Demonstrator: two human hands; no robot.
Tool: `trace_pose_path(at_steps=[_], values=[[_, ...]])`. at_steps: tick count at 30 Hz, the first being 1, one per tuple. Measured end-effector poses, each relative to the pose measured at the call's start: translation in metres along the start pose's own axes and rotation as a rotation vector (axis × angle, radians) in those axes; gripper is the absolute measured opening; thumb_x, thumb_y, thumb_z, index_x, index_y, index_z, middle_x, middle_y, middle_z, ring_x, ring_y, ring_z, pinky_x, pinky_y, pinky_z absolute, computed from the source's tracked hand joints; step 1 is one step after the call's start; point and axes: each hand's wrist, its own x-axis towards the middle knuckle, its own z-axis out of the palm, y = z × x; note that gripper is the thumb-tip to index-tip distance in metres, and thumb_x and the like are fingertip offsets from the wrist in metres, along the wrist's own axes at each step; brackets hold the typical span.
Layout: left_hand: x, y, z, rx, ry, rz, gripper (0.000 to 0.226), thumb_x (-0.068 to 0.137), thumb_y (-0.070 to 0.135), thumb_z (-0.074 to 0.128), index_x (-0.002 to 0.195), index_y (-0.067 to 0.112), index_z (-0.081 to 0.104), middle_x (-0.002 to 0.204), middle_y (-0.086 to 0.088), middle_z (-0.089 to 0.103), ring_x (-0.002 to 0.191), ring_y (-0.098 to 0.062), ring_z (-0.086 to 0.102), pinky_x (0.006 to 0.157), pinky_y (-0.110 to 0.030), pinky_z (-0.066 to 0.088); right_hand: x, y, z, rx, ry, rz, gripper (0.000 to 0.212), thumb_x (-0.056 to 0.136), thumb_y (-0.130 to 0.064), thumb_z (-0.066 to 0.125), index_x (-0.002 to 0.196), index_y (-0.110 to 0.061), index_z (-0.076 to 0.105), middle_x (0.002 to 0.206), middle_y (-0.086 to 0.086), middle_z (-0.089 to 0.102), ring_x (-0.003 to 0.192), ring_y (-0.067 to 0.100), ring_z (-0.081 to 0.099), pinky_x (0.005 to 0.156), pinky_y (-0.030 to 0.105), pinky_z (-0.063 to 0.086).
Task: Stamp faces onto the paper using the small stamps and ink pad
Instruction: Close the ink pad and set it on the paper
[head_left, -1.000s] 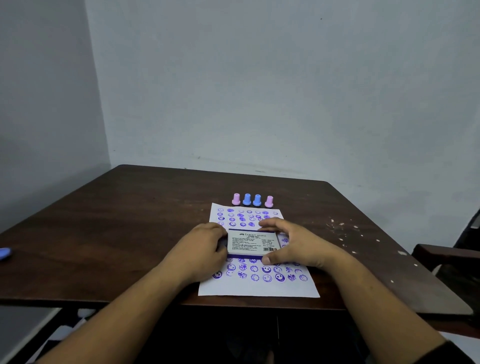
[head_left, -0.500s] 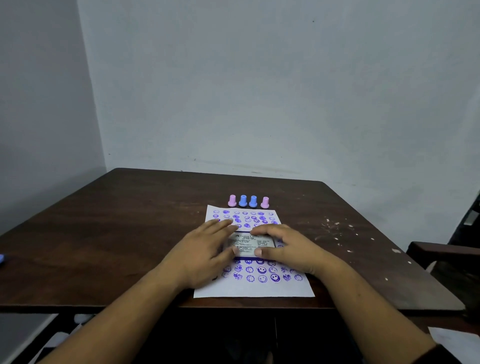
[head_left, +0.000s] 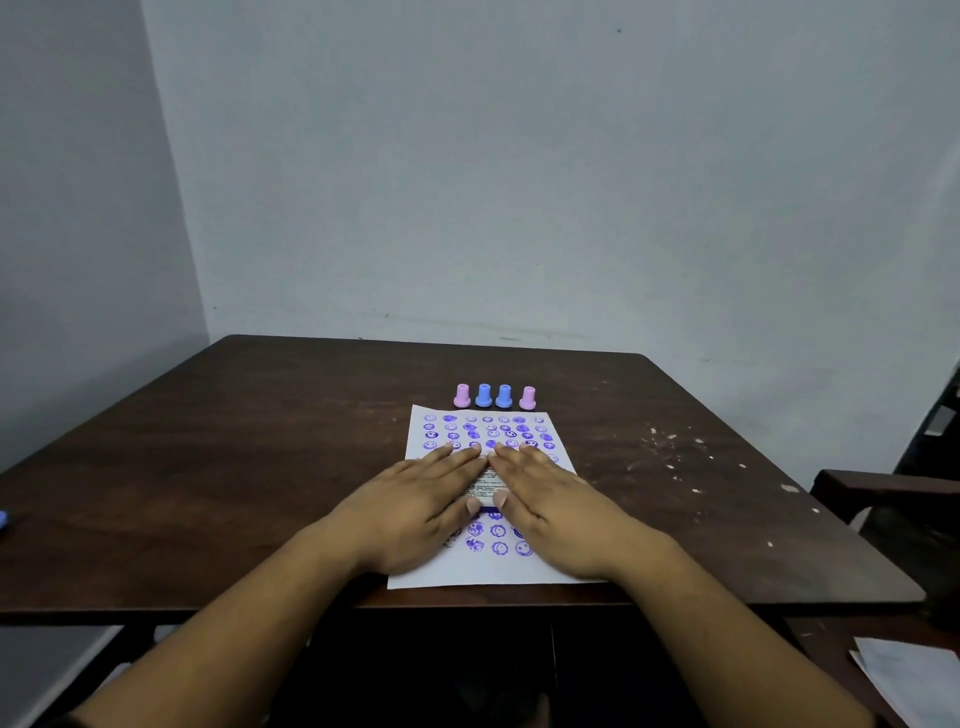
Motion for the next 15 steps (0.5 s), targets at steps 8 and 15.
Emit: trace_pose_path(at_steps=[8,15], values=[[0.0007,0.0016,-0.0007,0.027,-0.009,-0.005,0.07,0.098,0.069,0.01,0.161,0.042,0.0,0.168,0.025,-0.004,0.154,0.001,-0.01,0.125,-0.027,0.002,-0.0004,0.0006,-0.0004,0.007,-0.014,-0.001,0.064,0.112,-0.053,0.023,0.17,-0.027,0.013,0.179,-0.01,0.006,0.164,0.011,-0.001,0.131,0.034,0.005],[-0.0014,0.0066,-0.0053,0.012,-0.008,-0.019,0.069,0.101,0.066,0.016,0.163,0.038,0.003,0.17,0.021,-0.002,0.155,-0.001,-0.01,0.124,-0.024,0.001,-0.0039,-0.0055,-0.005,0.042,-0.005,0.021,0.063,0.112,-0.05,0.025,0.17,-0.027,0.016,0.179,-0.01,0.01,0.164,0.012,0.002,0.133,0.039,0.01]])
